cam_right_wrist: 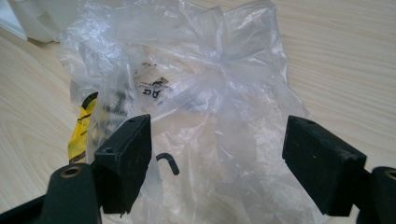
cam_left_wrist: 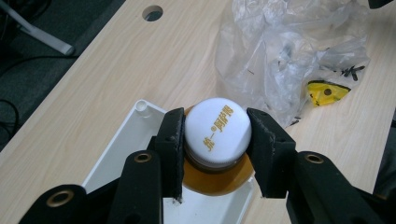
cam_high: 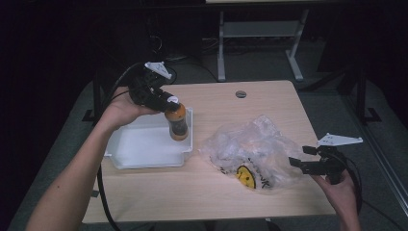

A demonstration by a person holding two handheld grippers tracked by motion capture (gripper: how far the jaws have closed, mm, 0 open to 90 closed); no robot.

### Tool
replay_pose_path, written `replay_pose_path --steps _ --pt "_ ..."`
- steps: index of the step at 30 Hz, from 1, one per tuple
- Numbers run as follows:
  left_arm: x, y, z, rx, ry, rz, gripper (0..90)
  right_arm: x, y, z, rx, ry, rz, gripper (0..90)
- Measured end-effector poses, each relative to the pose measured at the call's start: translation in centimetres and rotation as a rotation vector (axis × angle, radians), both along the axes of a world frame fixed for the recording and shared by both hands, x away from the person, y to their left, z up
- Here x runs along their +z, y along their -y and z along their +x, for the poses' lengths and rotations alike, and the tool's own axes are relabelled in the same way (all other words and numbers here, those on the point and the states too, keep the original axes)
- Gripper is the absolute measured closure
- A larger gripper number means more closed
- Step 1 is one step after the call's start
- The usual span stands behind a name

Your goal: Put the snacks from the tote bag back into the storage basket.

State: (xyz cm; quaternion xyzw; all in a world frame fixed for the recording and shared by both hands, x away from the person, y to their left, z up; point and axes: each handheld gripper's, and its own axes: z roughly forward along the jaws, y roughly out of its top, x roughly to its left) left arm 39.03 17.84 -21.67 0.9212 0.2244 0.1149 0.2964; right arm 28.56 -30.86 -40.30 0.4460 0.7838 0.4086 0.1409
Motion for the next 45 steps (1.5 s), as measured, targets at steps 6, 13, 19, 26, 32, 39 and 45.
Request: replay_pose_path --steps 6,13,19,26,32,39,45 --pt "-0.4 -0.2 0.1 0.004 0.000 0.003 59.2 0.0 0.0 0.1 0.007 0.008 -0.005 23.3" --pt "-1.0 -0.6 0.0 0.011 -0.007 0.004 59.1 0.0 -0.1 0.1 0.006 0.004 -0.005 23.3" --pt "-1.7 -0.9 0.0 0.016 -0.009 0.006 59.1 0.0 -0.2 0.1 0.009 0.004 -0.008 23.3" --pt "-2.4 -0.9 -0.1 0.010 -0.013 0.010 59.1 0.0 -0.3 0.1 0.008 0.002 -0.007 23.3" --pt "-3.1 -0.7 -0.1 0.012 -0.016 0.014 59.2 0.0 -0.2 0.0 0.005 -0.001 -0.003 23.3" --pt "-3.9 -0.6 -0.1 0.006 -0.019 0.021 59.1 -0.1 -0.2 0.1 0.010 0.004 -0.007 23.3" --pt "-4.5 -0.7 -0.1 0.004 -0.023 0.027 59.1 -0.1 -0.3 0.1 0.008 -0.001 -0.004 23.3"
